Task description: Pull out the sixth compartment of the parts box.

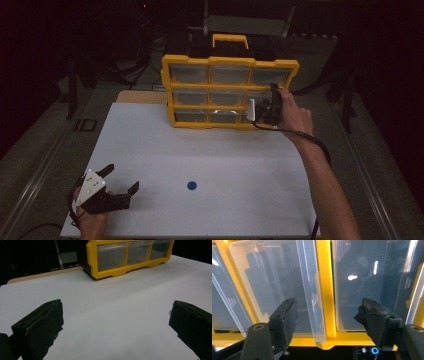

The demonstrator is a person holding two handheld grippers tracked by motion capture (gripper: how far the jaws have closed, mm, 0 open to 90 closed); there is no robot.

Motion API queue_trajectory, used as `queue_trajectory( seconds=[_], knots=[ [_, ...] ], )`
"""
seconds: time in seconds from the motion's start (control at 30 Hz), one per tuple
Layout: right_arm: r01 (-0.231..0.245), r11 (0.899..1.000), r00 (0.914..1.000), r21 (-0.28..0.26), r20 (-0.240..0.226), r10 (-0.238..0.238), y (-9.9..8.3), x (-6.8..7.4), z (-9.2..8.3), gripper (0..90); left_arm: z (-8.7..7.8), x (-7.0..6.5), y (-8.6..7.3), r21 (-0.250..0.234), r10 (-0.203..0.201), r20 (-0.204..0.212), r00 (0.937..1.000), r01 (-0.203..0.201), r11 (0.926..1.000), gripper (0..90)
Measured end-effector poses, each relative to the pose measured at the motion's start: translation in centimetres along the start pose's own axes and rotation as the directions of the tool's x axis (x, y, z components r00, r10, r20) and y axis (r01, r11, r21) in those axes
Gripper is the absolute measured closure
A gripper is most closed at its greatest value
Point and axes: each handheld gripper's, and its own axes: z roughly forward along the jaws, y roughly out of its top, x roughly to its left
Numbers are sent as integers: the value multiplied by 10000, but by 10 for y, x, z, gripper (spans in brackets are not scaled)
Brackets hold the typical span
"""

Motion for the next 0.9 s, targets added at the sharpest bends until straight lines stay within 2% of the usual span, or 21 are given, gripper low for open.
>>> queue_trajectory(
  seconds=[0.2,0.3,0.63,0.9],
  knots=[
    [436,9990,9982,-94,423,-432,-1,6,1,381,0,0,0,2,1,1,10000,-1,10000,0],
    [401,9991,9978,-115,541,-395,-2,8,1,401,0,0,0,5,5,-1,10000,-5,10000,0],
    [700,9973,9936,-208,907,-679,-4,14,2,423,0,0,0,18,6,-1,10000,-6,10000,0],
    [1036,9942,9861,-293,1334,-989,-3,18,4,438,0,0,0,14,-9,-1,10000,9,10000,0]
  ],
)
